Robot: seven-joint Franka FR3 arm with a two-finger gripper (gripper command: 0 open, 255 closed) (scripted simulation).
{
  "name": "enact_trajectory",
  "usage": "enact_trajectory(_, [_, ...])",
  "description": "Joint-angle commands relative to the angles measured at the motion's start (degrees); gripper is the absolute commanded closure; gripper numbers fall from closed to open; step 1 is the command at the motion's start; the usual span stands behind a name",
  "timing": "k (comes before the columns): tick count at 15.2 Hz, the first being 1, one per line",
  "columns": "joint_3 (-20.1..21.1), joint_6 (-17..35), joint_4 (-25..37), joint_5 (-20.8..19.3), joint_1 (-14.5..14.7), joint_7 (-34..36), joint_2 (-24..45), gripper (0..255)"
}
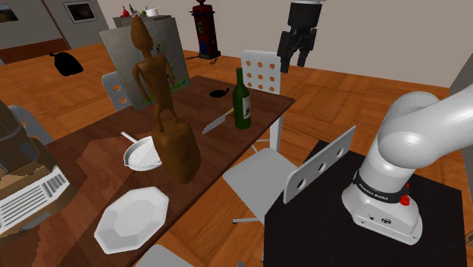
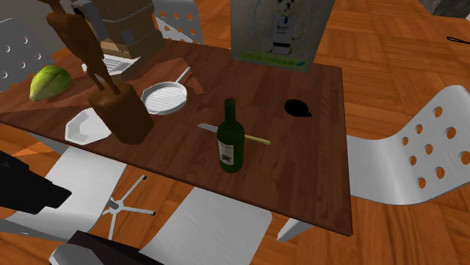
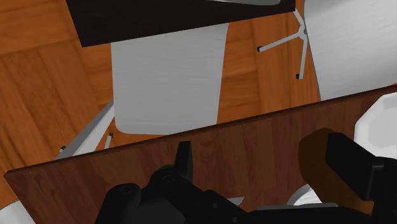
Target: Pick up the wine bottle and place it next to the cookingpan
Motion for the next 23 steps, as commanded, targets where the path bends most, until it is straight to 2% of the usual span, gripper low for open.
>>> enact_trajectory(1, [0.0,0.0,0.0,0.0,0.0,0.0,0.0,0])
enact_trajectory(12, [-4.35,11.89,11.54,-3.16,-0.75,-7.28,23.57,0])
enact_trajectory(23, [-7.35,15.95,31.98,-2.65,-1.57,-13.84,47.96,0])
